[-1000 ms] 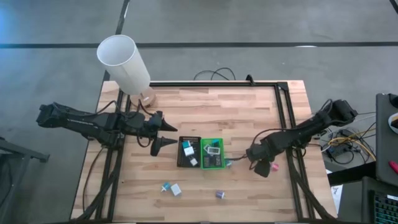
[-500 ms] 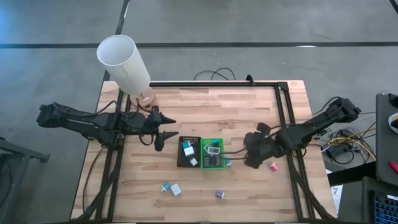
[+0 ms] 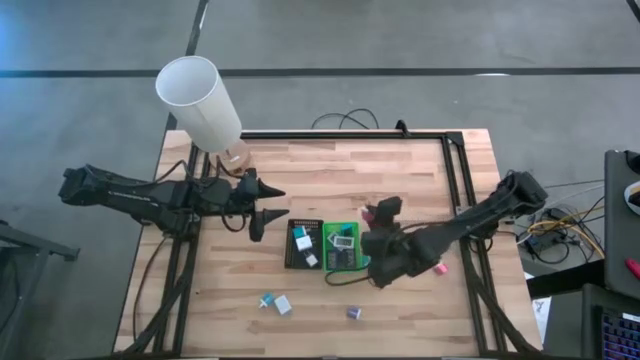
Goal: Pick & Place Office items
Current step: Put the red white charger adapter into the black bin
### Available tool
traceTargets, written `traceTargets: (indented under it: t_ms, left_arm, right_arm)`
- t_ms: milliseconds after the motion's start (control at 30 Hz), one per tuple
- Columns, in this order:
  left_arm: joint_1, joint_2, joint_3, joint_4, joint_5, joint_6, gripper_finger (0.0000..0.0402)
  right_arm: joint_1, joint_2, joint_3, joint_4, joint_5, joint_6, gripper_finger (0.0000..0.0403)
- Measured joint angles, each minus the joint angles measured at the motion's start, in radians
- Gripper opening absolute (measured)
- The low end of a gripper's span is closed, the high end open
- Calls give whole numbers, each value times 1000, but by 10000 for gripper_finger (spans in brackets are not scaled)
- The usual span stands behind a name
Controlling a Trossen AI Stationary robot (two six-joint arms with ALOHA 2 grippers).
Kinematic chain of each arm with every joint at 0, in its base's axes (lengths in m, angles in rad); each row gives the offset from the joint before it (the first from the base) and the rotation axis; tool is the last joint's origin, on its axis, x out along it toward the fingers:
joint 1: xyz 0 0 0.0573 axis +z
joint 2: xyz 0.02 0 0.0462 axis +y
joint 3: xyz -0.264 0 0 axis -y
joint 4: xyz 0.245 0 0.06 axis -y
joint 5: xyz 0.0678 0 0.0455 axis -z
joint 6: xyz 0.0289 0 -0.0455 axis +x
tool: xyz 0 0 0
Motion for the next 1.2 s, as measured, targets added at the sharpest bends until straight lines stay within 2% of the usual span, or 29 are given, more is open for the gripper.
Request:
traceTargets:
  t_ms: [67,167,367,500,667,767,933,1067,1200]
  left_arm:
    - [11,0,9,0,20,-19,264]
    - [35,0,25,1,85,-25,264]
    - [69,0,45,1,171,-19,264]
    - [70,0,47,16,178,2,264]
    - [70,1,46,27,178,3,264]
    - [70,1,46,44,178,2,264]
    - [71,1,46,90,184,-10,264]
    - [71,4,45,127,225,-29,264]
    - [70,5,45,155,230,-32,264]
  right_arm:
    - [-1,40,31,1,47,-45,156]
    - [-3,67,66,1,58,-63,156]
    - [-3,33,78,16,82,-70,156]
    - [-3,-18,57,135,84,-165,156]
    - [-3,-57,24,409,79,-445,156]
    - [-6,-72,-8,605,17,-628,156]
    - [-26,-100,-70,912,-156,-875,156]
    - [-61,-127,-126,1080,-269,-970,156]
    - [-96,-150,-166,1163,-337,-1006,156]
